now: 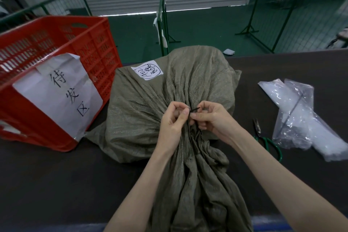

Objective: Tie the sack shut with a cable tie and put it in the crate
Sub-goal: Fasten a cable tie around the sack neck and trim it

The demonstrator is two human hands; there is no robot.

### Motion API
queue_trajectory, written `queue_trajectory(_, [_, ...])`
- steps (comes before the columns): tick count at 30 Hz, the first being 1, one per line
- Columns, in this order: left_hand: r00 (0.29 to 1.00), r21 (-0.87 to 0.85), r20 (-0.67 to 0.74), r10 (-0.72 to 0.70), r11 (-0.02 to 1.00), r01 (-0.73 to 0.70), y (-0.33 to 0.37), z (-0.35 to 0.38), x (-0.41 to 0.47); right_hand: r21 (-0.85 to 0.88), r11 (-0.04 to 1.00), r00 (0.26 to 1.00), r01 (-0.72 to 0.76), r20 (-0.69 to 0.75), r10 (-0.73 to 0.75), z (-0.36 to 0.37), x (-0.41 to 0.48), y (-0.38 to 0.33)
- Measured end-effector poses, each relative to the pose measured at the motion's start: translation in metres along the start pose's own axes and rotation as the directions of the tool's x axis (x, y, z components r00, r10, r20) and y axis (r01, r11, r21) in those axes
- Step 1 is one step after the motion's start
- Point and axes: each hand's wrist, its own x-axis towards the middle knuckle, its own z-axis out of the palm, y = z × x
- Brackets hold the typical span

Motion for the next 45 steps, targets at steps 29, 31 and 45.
queue_trajectory(29, [0.962,0.597,0.184,0.200,0.755,-0.271,0.004,-0.015,0.000,-0.349,0.898,0.896,0.267,-0.253,-0.365,0.002,-0.011,-0.013])
queue_trajectory(31, [0.934,0.639,0.262,0.241,0.682,-0.355,0.006,-0.018,0.003,-0.333,0.891,0.878,0.309,-0.260,-0.402,0.001,-0.012,-0.016])
queue_trajectory(45, [0.924,0.789,0.318,0.212,0.482,-0.382,-0.011,-0.052,0.007,-0.056,0.871,0.835,0.487,-0.261,-0.484,0.027,-0.014,-0.065])
